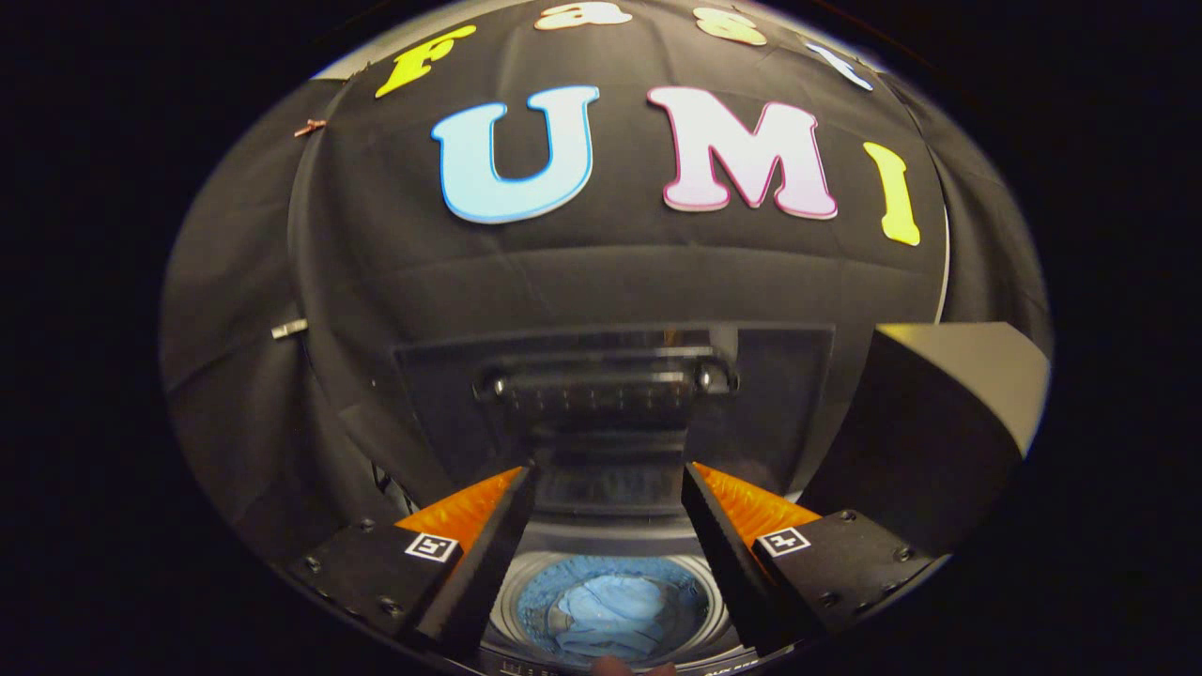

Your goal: Put the clothes into the washing machine and then close the washing machine lid.

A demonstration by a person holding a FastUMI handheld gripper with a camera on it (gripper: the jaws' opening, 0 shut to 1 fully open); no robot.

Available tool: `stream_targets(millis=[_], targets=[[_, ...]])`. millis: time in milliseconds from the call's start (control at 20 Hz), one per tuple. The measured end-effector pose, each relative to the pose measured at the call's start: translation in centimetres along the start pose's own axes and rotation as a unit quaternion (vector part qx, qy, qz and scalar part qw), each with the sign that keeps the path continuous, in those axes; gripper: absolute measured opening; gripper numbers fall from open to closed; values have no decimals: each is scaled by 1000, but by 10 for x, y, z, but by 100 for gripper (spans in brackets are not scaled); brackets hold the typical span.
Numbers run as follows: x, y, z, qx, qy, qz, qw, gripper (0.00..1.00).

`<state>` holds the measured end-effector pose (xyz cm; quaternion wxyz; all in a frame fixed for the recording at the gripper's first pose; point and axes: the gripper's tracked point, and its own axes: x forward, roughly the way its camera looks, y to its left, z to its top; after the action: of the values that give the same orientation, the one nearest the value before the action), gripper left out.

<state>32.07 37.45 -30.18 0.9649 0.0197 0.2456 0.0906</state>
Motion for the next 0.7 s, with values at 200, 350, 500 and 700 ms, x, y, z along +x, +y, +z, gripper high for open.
stream_targets(millis=[200, 350, 500, 700], targets=[[-7, 1, 67, -4, -57, -1, 998, 99], [-5, 4, 101, -12, -86, -1, 996, 99], [8, 10, 118, -14, -87, 5, 996, 99], [36, 15, 120, -23, -63, 6, 998, 99]])
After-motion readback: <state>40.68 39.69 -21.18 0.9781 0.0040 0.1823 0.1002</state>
